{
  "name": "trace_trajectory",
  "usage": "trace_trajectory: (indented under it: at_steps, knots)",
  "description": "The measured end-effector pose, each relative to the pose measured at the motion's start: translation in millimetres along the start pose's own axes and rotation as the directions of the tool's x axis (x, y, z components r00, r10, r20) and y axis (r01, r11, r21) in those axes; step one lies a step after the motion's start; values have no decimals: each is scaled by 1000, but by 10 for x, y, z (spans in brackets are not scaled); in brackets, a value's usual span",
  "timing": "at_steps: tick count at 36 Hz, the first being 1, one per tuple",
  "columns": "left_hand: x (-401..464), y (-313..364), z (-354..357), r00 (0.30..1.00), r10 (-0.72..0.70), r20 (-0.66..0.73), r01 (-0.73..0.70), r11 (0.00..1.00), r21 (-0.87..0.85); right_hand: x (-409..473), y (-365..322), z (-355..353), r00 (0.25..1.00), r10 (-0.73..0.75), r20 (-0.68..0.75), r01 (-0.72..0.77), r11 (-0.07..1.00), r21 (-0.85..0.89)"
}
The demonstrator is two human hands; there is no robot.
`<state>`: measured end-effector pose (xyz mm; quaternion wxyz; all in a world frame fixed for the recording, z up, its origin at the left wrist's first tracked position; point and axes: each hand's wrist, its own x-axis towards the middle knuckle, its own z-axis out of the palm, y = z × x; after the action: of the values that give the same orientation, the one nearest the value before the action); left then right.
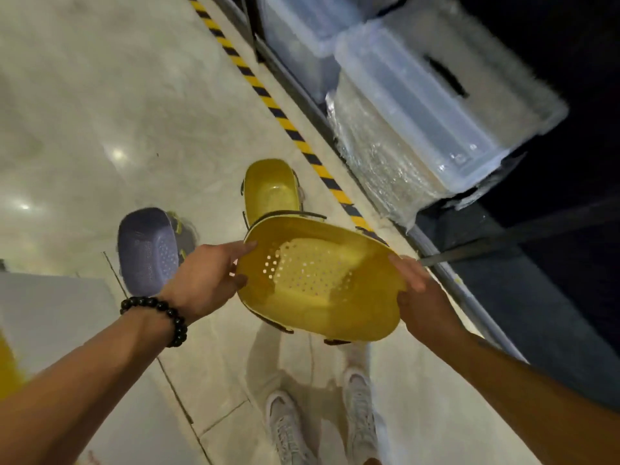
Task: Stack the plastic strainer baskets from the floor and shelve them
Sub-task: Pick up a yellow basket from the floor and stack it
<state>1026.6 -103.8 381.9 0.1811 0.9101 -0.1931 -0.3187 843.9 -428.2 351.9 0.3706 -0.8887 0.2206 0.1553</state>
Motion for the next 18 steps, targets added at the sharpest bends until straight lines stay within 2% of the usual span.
trace_trajectory:
  at_steps: [1, 4, 6, 9, 15, 18]
  knots:
    - [-72, 183, -260, 1000, 14, 1, -14, 1000, 21, -70, -150, -218, 1000, 10, -8, -10, 1000, 23]
    - [-309, 752, -1022, 999, 35, -3, -34, 993, 113, -225, -562, -942, 994, -93, -57, 92, 996, -17]
    - [-493, 1134, -1481, 998, 46, -37, -39, 984, 173, -332, -809, -1411, 984, -166, -57, 157, 978, -139]
    - [-823, 1682, -2088, 990, 101, -96, -75, 966, 248, -515, -1095, -2070, 965, -256, -61, 239, 950, -202]
    - [-1404, 2449, -2875, 936, 262, -235, -130, 878, 462, -1018, -1583, -3175, 927, -354, -120, 316, 914, -255]
    - [-1597, 2670, -3096, 910, 322, -263, -175, 870, 461, -1337, -1787, -3601, 898, -413, -152, 372, 896, -241]
